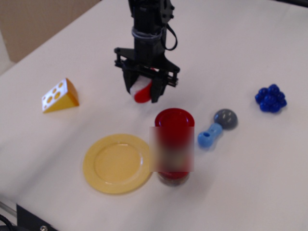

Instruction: Take sushi off plate

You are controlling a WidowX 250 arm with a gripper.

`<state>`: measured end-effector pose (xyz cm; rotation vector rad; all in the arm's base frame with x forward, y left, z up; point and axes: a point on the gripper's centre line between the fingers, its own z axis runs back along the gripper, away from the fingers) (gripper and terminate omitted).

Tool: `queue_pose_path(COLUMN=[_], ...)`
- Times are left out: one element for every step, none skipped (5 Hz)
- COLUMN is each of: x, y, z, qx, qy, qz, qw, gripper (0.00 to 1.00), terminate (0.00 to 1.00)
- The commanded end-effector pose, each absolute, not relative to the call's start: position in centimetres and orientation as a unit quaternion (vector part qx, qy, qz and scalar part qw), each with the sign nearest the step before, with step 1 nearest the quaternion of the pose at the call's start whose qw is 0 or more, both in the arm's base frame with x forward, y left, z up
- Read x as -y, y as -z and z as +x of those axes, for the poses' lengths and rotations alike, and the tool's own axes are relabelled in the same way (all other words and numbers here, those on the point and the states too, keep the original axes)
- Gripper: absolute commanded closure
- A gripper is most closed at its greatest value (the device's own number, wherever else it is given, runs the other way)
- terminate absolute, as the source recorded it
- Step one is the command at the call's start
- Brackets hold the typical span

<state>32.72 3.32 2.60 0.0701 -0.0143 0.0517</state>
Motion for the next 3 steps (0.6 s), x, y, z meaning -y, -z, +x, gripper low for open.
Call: queue_pose_path(x=[-3.0, -3.1, -3.4], y=[-4.4, -4.1, -4.0], z=[37.5, 39.2, 39.4], qx=[0.048, 0.048, 0.041], qy=[-0.026, -0.036, -0.054], qz=[0.032, 0.028, 0.036], qw=[0.998, 0.998, 0.997], gripper=[1.0, 1.0, 0.0], terminate=[0.0, 0.0, 0.0])
